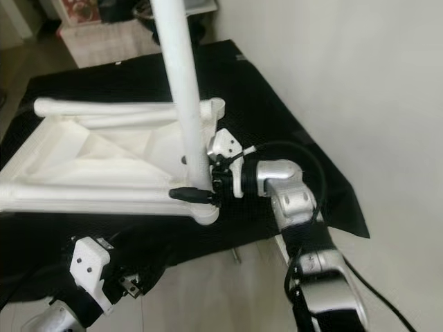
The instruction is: Building children table
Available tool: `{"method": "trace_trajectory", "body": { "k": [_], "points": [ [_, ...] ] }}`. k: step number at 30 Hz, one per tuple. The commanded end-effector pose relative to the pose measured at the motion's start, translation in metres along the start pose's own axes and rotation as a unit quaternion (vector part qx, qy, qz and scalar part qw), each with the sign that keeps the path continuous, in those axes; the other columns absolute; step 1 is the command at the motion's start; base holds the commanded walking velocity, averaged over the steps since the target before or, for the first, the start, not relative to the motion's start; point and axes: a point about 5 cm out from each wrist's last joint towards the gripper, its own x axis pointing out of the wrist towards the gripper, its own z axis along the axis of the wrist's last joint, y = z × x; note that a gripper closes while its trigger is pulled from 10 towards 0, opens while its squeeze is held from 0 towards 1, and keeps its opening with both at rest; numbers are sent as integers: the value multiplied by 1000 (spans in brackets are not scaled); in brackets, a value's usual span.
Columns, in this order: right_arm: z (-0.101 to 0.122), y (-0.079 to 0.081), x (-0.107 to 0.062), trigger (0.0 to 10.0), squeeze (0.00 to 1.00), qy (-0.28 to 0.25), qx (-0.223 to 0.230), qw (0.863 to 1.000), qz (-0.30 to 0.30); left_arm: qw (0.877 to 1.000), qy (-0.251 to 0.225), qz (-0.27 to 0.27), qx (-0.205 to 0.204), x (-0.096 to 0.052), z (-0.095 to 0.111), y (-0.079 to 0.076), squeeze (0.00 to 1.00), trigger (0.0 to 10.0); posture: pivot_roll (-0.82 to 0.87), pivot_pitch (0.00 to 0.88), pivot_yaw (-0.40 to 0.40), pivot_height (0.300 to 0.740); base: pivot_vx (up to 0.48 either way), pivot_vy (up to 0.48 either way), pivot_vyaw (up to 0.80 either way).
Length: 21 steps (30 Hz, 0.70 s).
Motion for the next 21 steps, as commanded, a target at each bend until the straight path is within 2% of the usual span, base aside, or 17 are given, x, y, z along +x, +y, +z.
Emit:
{"method": "trace_trajectory", "body": {
  "k": [1,3,4,7,8,12,13,15,21],
  "points": [
    [3,-6,4,10000,0,11,-6,1000,21,1000,3,-9,-2,-5,2,-6,0,10000,89,135,55,740,0,0,0],
    [3,-6,4,10000,0,11,-6,1000,21,1000,3,-9,-2,-5,2,-6,0,10000,89,135,55,740,0,0,0],
    [8,-14,7,8039,0,21,-2,999,40,999,7,-31,-15,-10,4,-17,0,10000,104,154,43,740,0,0,0],
    [10,-15,7,8039,0,21,0,998,53,999,9,-37,-17,-12,5,-20,0,10000,103,157,43,740,0,0,0],
    [10,-15,8,3725,0,22,5,998,65,999,15,-38,-14,-14,5,-23,0,10000,102,162,42,740,0,0,0],
    [10,-15,8,3725,0,22,8,997,72,999,18,-38,-11,-16,5,-24,0,10000,102,162,42,740,0,0,0],
    [9,-14,8,0,0,23,10,996,84,999,23,-22,-7,-18,5,-24,0,10000,106,166,39,740,0,0,0],
    [3,-12,4,0,0,24,15,996,88,999,33,14,3,-26,5,-24,0,10000,105,162,41,740,0,0,0],
    [-1,-14,0,0,0,24,16,996,89,999,40,31,4,-30,6,-25,0,10000,105,160,41,740,0,0,0]
  ]
}}
